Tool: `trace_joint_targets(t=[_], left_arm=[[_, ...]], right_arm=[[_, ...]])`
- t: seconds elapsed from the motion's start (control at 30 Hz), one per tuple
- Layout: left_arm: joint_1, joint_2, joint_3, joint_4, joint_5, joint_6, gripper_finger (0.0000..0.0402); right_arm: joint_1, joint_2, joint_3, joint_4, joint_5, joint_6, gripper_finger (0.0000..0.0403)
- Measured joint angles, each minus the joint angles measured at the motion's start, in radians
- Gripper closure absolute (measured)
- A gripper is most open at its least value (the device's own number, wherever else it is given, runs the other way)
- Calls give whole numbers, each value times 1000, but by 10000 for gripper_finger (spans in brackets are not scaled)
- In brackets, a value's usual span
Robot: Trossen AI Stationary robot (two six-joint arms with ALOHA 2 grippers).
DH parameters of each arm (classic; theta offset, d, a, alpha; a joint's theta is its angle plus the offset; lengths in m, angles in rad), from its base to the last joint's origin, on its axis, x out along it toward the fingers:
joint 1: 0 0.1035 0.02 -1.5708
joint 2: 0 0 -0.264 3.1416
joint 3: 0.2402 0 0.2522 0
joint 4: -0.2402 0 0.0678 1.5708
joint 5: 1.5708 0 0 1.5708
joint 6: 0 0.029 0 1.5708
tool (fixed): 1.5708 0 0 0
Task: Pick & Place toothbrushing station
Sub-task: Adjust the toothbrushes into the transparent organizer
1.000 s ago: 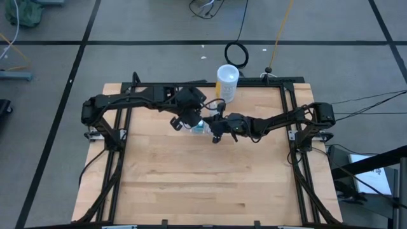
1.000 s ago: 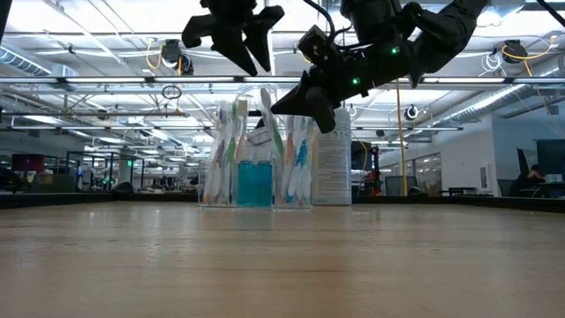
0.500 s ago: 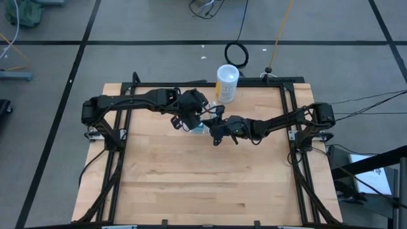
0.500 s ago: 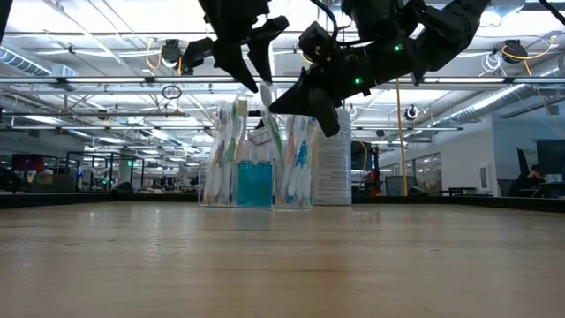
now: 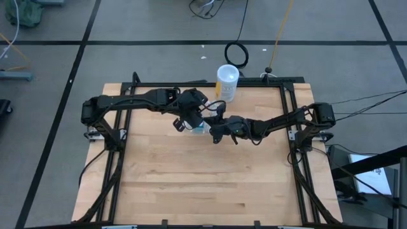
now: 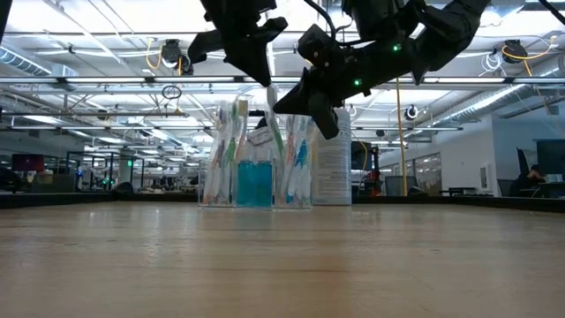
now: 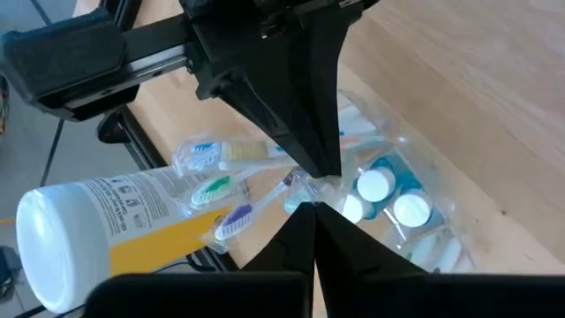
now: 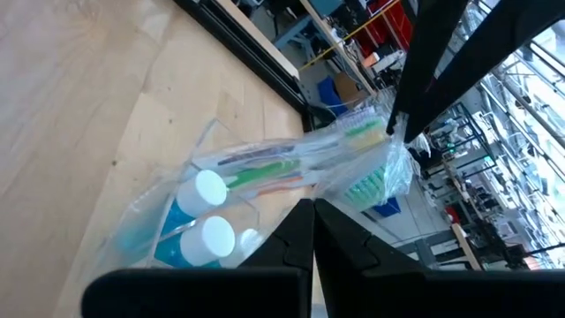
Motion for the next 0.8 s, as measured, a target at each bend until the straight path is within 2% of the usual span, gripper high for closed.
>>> trace_joint_targets(t=[0.2, 0.43, 0.67, 0.8], left_arm=[[0, 0, 0, -3, -14, 24, 396], [0, -4, 0, -9, -27, 155, 394], [-1, -21, -1, -9, -77, 252, 395], [-1, -23, -1, -10, -77, 316, 397]], right_arm=[[0, 0, 0, 1, 0, -4, 399], [27, 0, 0, 10, 2, 11, 353], [61, 0, 0, 17, 130, -23, 298], [70, -31, -1, 17, 145, 13, 285]])
